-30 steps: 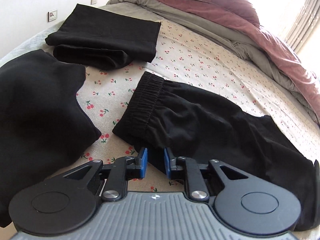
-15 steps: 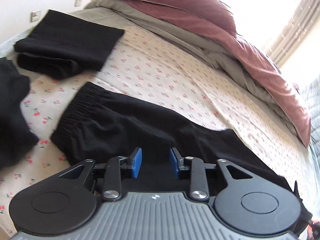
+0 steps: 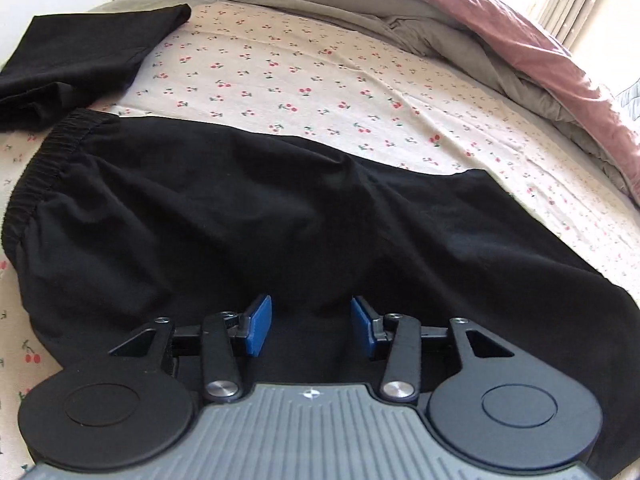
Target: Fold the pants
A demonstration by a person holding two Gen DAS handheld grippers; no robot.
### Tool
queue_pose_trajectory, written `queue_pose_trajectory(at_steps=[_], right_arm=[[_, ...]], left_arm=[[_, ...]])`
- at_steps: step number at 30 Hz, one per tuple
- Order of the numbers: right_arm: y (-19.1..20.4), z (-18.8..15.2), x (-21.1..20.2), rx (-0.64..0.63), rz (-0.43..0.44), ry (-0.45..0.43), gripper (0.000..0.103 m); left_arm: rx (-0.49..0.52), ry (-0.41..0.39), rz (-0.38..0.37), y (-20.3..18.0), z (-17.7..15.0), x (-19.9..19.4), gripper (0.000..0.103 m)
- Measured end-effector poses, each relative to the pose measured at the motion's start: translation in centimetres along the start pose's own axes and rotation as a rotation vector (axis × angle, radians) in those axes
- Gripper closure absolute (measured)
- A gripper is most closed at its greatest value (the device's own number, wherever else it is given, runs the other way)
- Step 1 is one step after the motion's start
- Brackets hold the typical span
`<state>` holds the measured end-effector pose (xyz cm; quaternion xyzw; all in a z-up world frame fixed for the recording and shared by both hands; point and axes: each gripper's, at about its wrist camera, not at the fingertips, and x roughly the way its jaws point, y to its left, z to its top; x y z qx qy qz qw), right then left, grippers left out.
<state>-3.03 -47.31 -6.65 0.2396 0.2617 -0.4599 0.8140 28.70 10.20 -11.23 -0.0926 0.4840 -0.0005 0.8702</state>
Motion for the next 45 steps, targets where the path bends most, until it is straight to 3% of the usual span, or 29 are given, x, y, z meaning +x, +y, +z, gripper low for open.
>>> queue_pose_trajectory(at_steps=[3, 7, 15, 19, 23, 25, 27, 31, 33, 38, 43, 45], right_arm=[[0.2, -0.2, -2.4, -0.016, -0.062, -0.098, 0.092], [0.8, 0.3, -3.3, -0.039, -0.049, -0.148, 0.067], [3.0, -0.2, -0.2, -0.149, -0.025, -0.060, 0.066], [5.7, -0.7, 3.2, -0.286, -0.042, 0.067, 0.060], [11.5, -2.0, 1.0, -0.459, 0.097, -0.002, 0.059], [16.1, -3.0, -0.2, -0.609, 0.182, -0.021, 0.051], [20.2, -4.1, -0.7, -0.712, 0.273, -0.033, 0.050], [28.0, -6.3, 0.3, -0.813, 0.569, 0.051, 0.051], [32.0, -7.7, 1.6, -0.864, 0.664, 0.112, 0.055], [42.9, -12.3, 4.6, -1.042, 0.745, 0.147, 0.060], [50.1, -15.1, 7.6, -1.120, 0.727, 0.127, 0.060], [52.0, -15.7, 8.8, -1.133, 0.739, 0.130, 0.060]], left_arm=[[-0.019, 0.006, -0.021, 1.0, 0.1, 0.2, 0.051], [-0.037, 0.000, -0.015, 1.5, 0.1, -0.1, 0.051], [-0.094, -0.024, 0.040, 2.9, 0.6, -0.7, 0.051], [-0.094, -0.040, 0.103, 3.5, 0.7, -0.8, 0.051], [-0.087, -0.048, 0.108, 3.4, 0.8, -1.1, 0.051], [-0.080, -0.060, 0.134, 3.5, 1.3, -1.1, 0.051], [-0.090, -0.083, 0.164, 4.1, 1.7, -1.4, 0.051], [-0.141, -0.090, 0.204, 6.1, 2.2, -1.6, 0.050], [-0.176, -0.080, 0.199, 7.3, 2.3, -1.6, 0.050], [-0.199, -0.072, 0.201, 8.6, 2.4, -1.5, 0.050], [-0.229, -0.051, 0.156, 10.0, 2.4, -1.4, 0.058], [-0.253, -0.042, 0.147, 10.8, 2.3, -1.4, 0.079]])
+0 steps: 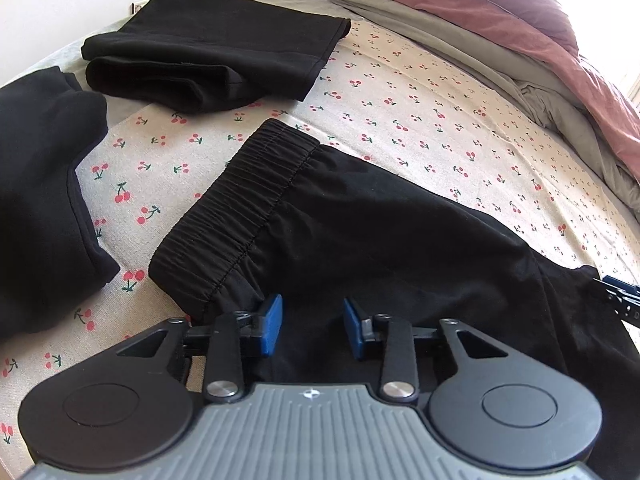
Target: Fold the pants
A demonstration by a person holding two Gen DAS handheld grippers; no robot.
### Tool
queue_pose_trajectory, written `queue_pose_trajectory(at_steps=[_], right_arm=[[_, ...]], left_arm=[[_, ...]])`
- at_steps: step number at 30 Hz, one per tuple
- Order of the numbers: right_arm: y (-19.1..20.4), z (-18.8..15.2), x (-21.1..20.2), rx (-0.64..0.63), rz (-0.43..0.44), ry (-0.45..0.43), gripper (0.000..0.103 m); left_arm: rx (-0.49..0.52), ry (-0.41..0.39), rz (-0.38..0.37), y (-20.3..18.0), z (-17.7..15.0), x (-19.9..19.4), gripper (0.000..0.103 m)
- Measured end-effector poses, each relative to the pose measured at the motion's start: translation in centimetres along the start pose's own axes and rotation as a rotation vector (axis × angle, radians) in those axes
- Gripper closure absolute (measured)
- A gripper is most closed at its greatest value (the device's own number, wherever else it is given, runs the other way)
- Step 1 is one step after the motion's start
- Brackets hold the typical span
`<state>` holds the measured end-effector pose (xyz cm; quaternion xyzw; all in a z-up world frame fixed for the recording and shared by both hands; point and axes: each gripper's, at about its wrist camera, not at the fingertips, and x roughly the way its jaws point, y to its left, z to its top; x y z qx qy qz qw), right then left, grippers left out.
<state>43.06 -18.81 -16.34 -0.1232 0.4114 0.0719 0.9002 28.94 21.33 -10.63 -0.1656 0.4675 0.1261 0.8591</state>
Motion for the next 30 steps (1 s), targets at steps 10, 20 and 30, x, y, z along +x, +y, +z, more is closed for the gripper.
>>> queue_pose_trajectory(at_steps=[10, 20, 30], right_arm=[[2.3, 3.5, 0.9, -0.174, -0.027, 0.032, 0.103], [1.9, 0.9, 1.0, -0.103, -0.209, -0.047, 0.073], [4.3, -10.7, -13.0, -0.044, -0.062, 0.014, 0.063]], left_arm=[[-0.038, -0.008, 0.043, 1.2, -0.4, -0.1, 0.100], [-0.077, -0.047, 0.047, 2.1, 0.2, -0.9, 0.099], [-0.240, -0.140, -0.038, 6.2, -0.6, -5.1, 0.056]])
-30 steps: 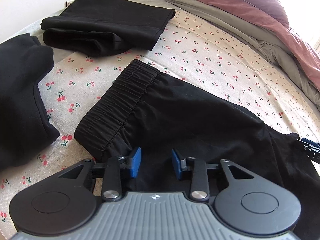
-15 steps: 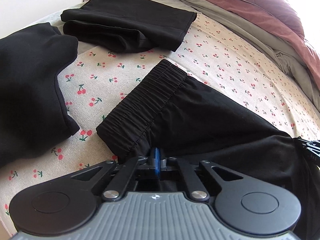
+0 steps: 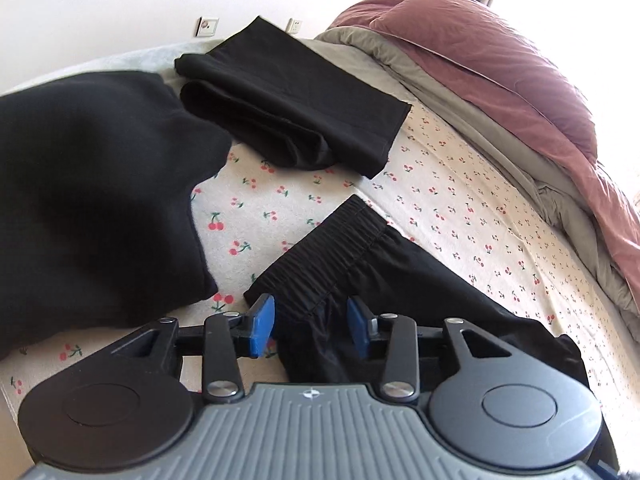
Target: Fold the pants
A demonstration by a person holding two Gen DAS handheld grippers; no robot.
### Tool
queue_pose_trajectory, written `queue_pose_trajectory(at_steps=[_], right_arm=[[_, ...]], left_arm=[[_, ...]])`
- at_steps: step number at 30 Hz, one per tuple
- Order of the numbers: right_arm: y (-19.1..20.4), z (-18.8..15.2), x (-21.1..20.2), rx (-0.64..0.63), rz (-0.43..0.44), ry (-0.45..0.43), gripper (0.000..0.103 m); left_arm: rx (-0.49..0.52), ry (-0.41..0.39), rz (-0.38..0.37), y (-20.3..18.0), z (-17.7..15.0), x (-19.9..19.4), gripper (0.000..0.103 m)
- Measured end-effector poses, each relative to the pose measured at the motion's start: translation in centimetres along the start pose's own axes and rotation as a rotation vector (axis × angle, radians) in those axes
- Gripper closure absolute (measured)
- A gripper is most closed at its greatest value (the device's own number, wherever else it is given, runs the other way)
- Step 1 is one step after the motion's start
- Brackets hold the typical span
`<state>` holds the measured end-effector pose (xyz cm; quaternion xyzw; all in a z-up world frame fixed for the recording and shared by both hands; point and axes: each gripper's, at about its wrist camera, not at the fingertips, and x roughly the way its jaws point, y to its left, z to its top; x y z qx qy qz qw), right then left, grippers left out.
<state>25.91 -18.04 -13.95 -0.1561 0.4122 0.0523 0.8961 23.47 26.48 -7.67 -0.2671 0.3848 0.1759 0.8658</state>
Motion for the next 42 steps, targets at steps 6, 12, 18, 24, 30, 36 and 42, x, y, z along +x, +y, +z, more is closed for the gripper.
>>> queue_pose_trajectory(at_steps=[6, 12, 18, 24, 30, 36, 42], right_arm=[[-1.8, -5.2, -5.8, 0.176, -0.022, -0.014, 0.055], [-3.4, -6.7, -5.9, 0.262, -0.026, -0.032, 0.055], [-5.1, -8.4, -4.5, 0.318, -0.034, 0.054, 0.055], [-5.4, -10.0, -4.1, 0.317, -0.021, 0.096, 0.055], [-5.3, -10.4, -4.0, 0.308, -0.026, 0.109, 0.051], [-6.0, -9.9, -5.2, 0.341, 0.001, 0.076, 0.048], [-7.8, -9.7, -6.0, 0.391, -0.040, 0.040, 0.032]], left_arm=[[-0.279, 0.185, -0.171, 3.5, -1.0, 2.3, 0.052], [-0.177, 0.089, -0.059, -0.5, -0.9, 4.4, 0.076], [-0.125, -0.048, -0.077, -1.7, -0.3, 2.8, 0.096], [-0.021, -0.139, 0.000, -1.9, -0.2, 2.4, 0.096], [-0.013, -0.017, 0.084, -1.8, -0.4, 3.7, 0.082], [-0.039, -0.135, 0.110, -2.1, 0.0, 0.5, 0.059], [0.125, -0.285, 0.152, -5.8, -0.6, -2.1, 0.045]])
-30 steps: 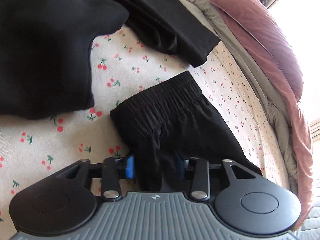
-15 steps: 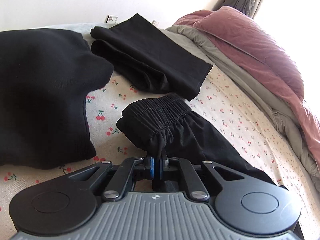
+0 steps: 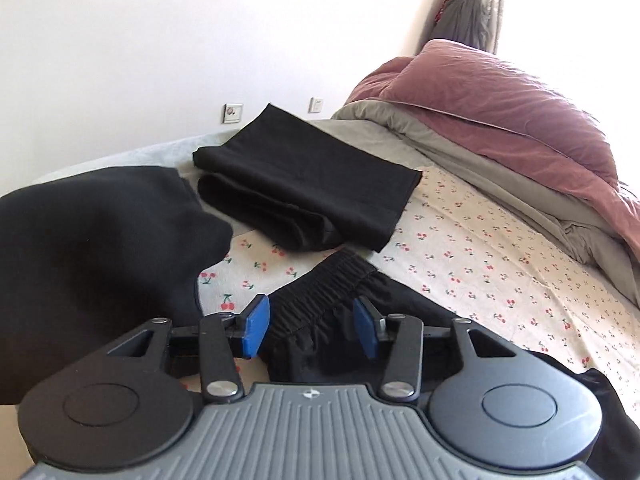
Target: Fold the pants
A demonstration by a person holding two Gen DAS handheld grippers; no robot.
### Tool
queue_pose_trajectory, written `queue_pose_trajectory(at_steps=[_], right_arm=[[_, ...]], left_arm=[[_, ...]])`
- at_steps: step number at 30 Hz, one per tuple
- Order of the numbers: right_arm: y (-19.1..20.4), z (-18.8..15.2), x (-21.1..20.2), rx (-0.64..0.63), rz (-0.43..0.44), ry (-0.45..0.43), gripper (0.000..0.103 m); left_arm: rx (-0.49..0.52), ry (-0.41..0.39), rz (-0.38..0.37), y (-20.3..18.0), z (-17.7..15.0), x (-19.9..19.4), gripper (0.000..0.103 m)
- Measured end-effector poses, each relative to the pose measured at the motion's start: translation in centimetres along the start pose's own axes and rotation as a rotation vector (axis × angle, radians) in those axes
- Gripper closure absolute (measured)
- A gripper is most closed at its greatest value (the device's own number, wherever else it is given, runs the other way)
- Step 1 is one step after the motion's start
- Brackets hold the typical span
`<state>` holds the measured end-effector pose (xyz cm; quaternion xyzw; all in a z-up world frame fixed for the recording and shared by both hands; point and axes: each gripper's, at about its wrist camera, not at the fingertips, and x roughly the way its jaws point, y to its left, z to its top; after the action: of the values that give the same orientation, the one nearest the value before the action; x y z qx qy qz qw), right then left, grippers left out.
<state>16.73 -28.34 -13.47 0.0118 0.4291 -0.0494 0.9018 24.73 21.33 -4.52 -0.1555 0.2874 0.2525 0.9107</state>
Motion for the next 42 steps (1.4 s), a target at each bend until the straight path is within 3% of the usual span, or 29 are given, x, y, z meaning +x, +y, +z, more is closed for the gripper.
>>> queue_pose_trajectory(at_steps=[6, 11, 13, 17, 19, 23, 29, 32, 34, 38, 40, 42], right_arm=[[0.2, -0.5, 2.0, -0.035, -0.029, 0.083, 0.023], [1.0, -1.0, 2.5, -0.087, -0.042, 0.084, 0.014], [0.8, -1.1, 2.5, -0.090, -0.034, 0.081, 0.014], [-0.9, -1.6, 2.1, -0.116, 0.000, 0.072, 0.014], [-3.0, -1.9, 1.4, -0.114, 0.010, 0.071, 0.015], [-8.3, -2.6, -0.8, 0.003, -0.025, 0.051, 0.015], [-14.1, -3.4, -2.8, 0.136, -0.329, 0.077, 0.012], [-15.2, -3.3, -3.3, 0.197, -0.399, 0.076, 0.010], [-14.8, -3.1, -3.7, 0.203, -0.404, 0.056, 0.010], [-11.3, -2.0, -4.6, 0.141, -0.269, -0.027, 0.010], [-9.3, -1.4, -3.8, 0.112, -0.209, -0.019, 0.010], [-7.3, -0.9, -2.3, 0.048, -0.205, 0.018, 0.010]], left_arm=[[0.178, 0.015, -0.147, -5.1, -1.4, -1.0, 0.030], [0.300, 0.173, -0.290, -9.9, -4.9, -0.3, 0.028], [0.380, 0.209, -0.313, -11.9, -6.5, -0.2, 0.028], [0.548, 0.285, -0.291, -13.9, -9.9, 1.2, 0.020], [0.522, 0.330, -0.273, -13.0, -10.6, 2.6, 0.015], [0.518, 0.303, -0.270, -11.1, -10.4, 2.8, 0.013], [0.513, 0.306, -0.227, -11.0, -10.2, 2.6, 0.012], [0.519, 0.299, -0.197, -11.7, -10.1, 2.3, 0.014], [0.531, 0.282, -0.197, -12.2, -10.0, 1.7, 0.018], [0.547, 0.219, -0.256, -13.8, -9.5, -0.5, 0.018], [0.557, 0.213, -0.291, -14.9, -9.6, -1.4, 0.018], [0.568, 0.219, -0.312, -16.3, -9.9, -2.0, 0.018]])
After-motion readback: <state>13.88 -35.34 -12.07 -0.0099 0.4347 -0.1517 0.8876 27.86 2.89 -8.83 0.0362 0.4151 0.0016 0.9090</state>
